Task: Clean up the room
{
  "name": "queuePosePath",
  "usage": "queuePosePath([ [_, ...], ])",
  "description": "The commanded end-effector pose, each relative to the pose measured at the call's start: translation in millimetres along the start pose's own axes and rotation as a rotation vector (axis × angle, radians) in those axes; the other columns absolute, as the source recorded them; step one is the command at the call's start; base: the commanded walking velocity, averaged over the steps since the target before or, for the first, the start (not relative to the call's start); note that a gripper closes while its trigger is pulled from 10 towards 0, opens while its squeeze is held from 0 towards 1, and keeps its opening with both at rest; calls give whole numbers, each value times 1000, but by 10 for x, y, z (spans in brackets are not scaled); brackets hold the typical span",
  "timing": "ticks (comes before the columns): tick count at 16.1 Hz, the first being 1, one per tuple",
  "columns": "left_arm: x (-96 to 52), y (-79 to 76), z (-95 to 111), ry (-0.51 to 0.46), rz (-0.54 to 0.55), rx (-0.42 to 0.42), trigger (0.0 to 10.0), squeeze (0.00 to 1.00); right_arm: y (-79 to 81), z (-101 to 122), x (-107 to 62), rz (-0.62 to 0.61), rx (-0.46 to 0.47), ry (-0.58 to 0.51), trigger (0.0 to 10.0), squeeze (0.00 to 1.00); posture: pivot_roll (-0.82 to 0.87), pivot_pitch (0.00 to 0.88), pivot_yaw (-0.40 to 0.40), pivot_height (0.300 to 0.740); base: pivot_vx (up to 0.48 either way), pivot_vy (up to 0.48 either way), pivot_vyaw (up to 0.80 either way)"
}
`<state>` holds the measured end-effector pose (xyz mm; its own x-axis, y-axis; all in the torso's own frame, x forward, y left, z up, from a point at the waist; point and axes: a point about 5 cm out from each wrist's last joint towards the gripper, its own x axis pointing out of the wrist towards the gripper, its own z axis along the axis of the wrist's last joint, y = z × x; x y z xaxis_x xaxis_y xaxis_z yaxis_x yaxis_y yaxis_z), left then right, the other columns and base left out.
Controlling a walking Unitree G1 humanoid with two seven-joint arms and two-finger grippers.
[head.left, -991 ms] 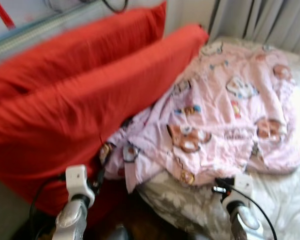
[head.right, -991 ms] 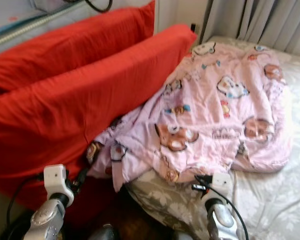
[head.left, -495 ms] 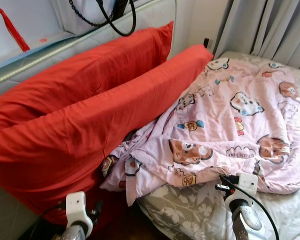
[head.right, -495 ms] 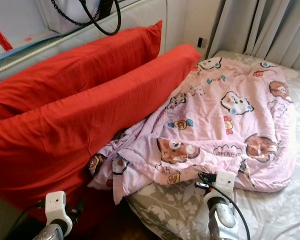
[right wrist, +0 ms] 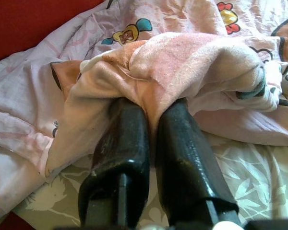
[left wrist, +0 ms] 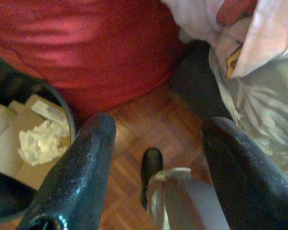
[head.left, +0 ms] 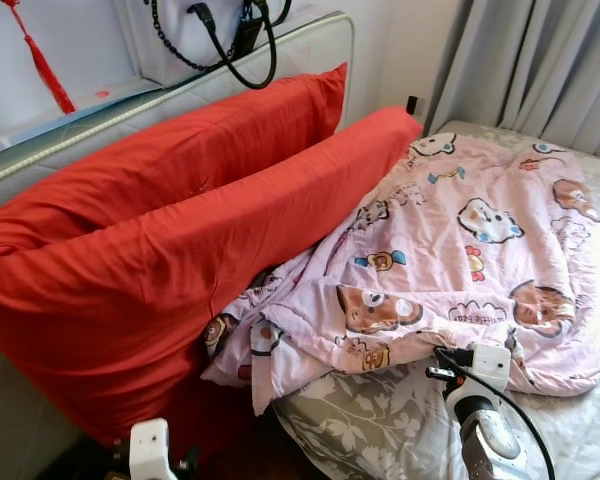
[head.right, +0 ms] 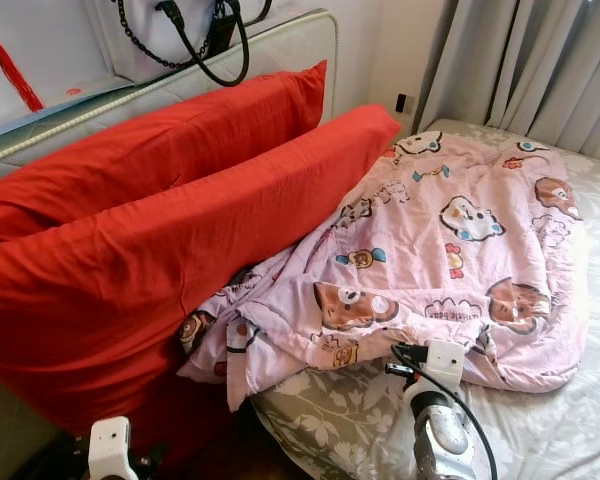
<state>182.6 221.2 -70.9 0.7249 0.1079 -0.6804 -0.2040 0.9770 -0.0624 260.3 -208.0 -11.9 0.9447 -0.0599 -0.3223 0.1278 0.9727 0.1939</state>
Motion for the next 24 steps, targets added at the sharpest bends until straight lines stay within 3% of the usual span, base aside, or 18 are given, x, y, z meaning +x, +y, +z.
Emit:
queuePosePath([
  [1,-25,14,-94,40,7,-5,10000,0,-33,27,-4,-15,3,-17,10000,0,69,69,-25,740,0,0,0],
  [8,-53,10,-192,73,12,-10,10000,0,-142,133,17,-68,1,-53,10000,0,72,79,-19,740,0,0,0],
  [24,-65,49,-222,90,16,-20,10000,0,-151,205,30,-93,-1,-94,10000,0,77,81,-14,740,-30,0,0],
])
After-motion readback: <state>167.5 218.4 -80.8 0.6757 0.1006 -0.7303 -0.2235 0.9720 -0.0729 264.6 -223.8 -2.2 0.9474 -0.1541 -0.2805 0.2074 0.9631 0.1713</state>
